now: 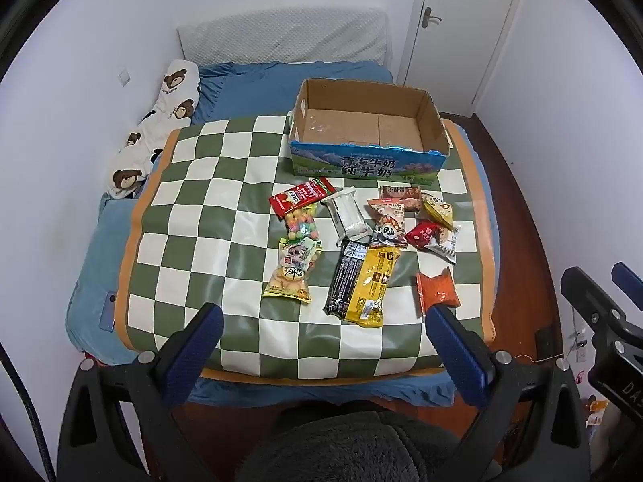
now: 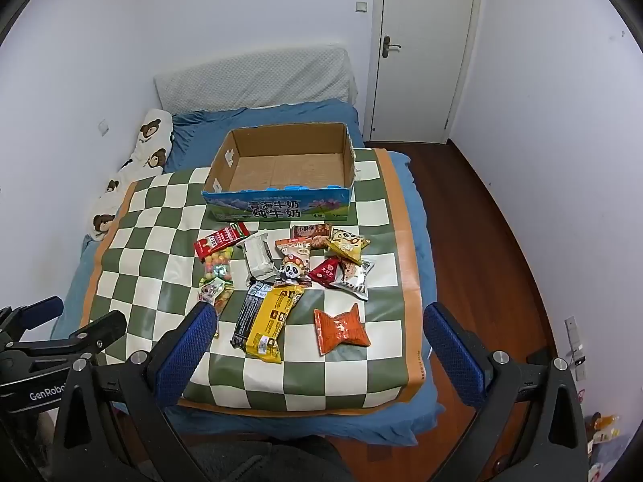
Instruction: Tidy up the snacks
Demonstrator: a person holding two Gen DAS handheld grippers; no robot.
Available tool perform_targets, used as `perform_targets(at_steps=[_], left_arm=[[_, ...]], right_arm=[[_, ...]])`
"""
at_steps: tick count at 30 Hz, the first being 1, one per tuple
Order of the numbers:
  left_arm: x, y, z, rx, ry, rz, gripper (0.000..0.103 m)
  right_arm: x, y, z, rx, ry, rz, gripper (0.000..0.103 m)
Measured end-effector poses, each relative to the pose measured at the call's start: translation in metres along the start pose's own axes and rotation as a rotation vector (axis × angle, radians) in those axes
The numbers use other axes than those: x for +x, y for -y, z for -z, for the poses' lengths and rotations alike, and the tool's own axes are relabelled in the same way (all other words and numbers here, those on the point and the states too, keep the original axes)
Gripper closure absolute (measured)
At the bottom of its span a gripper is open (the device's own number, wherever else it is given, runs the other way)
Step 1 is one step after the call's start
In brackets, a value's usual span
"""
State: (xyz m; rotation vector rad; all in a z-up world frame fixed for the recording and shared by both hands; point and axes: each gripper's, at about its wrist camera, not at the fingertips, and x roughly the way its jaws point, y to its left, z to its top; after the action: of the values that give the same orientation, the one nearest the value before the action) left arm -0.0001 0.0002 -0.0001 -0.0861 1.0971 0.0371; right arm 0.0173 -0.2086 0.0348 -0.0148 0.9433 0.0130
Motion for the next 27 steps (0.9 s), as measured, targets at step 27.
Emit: perform_targets(at_steps=[27], left_arm=[[-0.0040, -0.0027, -0.0003, 0.006, 0.007, -0.005, 0.000]], right_arm=[[-0.0004, -0.0015, 0.0014, -0.005, -0.002, 0.002, 0.000]])
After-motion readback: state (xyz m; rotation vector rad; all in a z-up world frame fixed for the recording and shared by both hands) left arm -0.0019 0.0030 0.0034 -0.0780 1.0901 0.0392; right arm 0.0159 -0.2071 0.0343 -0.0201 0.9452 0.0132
